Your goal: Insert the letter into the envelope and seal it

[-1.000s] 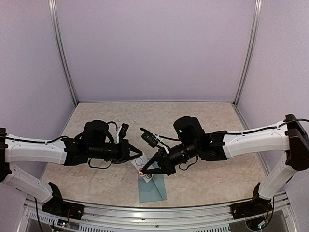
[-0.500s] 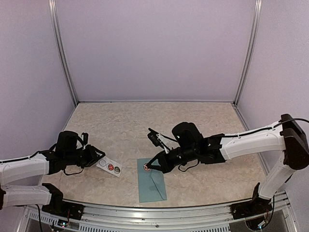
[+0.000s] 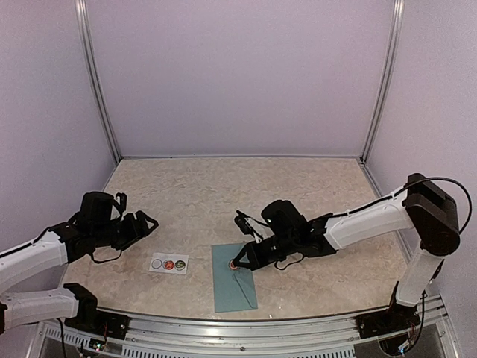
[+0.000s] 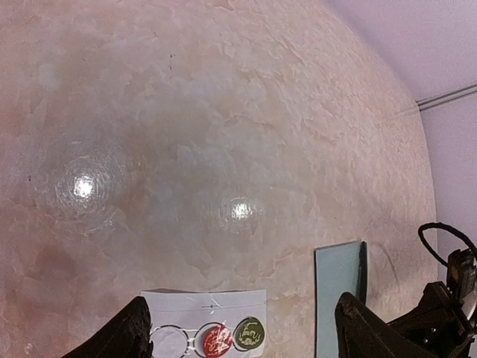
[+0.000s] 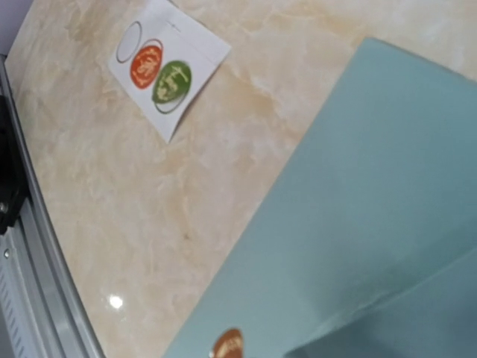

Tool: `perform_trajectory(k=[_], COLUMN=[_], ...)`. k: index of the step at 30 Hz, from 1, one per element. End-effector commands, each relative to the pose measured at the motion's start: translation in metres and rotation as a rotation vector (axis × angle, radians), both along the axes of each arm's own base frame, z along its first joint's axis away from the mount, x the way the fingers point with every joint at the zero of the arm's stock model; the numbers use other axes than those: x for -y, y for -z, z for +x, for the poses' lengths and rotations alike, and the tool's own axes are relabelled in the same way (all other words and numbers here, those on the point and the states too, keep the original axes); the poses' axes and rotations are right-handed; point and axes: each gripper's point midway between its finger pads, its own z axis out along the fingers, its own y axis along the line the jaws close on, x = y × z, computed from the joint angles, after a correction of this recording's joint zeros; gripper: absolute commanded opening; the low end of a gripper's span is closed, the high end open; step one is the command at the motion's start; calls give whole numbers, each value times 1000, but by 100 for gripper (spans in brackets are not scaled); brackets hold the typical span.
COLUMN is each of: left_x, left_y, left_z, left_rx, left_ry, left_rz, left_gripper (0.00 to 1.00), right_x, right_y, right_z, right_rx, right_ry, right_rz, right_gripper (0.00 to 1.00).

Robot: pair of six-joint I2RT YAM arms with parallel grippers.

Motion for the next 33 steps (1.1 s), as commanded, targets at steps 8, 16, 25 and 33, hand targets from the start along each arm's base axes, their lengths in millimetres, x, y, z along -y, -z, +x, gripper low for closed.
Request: perform_trajectory(k=[8, 16, 25, 33], left_x=[31, 60, 96, 145], left_y=[-14, -23, -28, -30], left_z=[-4, -9, -16, -33], left_rx=[38, 63, 70, 69], left_ry=[94, 181, 263, 387], left_rz=[-21, -51, -85, -156], left_gripper=[80, 68, 60, 51], right_x=[-7, -6, -5, -3], right_y=[23, 35, 49, 61], right_z=[1, 6, 8, 11], right_rx=[-71, -74, -83, -82], right_ry=[-13, -7, -3, 4], right_rz=[12, 1, -30, -75], right_gripper=[0, 0, 0, 0])
